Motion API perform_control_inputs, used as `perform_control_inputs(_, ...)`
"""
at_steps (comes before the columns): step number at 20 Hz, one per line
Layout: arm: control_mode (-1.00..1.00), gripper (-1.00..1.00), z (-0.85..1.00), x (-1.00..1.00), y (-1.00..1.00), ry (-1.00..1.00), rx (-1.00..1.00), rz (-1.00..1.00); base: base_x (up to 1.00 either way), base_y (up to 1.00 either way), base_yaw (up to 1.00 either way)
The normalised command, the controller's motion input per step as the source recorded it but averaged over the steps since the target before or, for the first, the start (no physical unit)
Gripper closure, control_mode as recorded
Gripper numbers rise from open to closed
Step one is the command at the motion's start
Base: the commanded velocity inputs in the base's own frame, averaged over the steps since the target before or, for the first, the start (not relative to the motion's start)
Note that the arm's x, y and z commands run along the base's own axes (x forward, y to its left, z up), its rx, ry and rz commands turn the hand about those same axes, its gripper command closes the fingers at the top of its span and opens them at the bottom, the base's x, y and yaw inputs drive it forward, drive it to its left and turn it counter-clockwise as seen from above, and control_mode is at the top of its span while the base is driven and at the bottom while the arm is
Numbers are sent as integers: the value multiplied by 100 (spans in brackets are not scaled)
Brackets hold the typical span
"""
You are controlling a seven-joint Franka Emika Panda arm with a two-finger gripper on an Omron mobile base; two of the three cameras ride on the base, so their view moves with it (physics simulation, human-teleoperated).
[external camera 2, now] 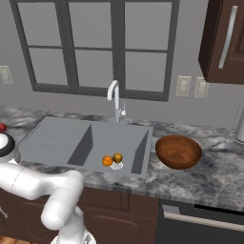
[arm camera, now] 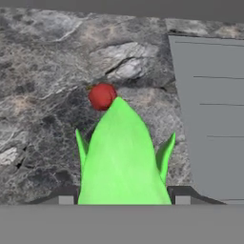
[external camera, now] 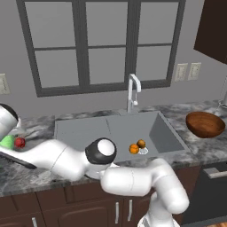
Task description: There is a mixed pile of frozen fruits and vegetables on the counter. Locate all the frozen vegetables and place the items in a bowl on the counter. Take all the frozen fruits and defrost them in a running sink.
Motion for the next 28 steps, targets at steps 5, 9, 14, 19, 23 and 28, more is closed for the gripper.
perform_control_inputs(5,-100,100,15,-23,-99,-19,0,0,0,0,0)
perform_control_inputs(9,-100,100,5,-21,-100,-19,3,0,0,0,0)
perform_control_inputs(14,-100,100,0,-19,-100,-22,8,3,0,0,0)
perform_control_inputs(19,-100,100,0,-27,-100,-26,10,6,0,0,0)
perform_control_inputs(23,-100,100,2,-35,-100,-30,12,10,0,0,0)
perform_control_inputs(28,-100,100,1,-37,-100,-33,13,13,0,0,0)
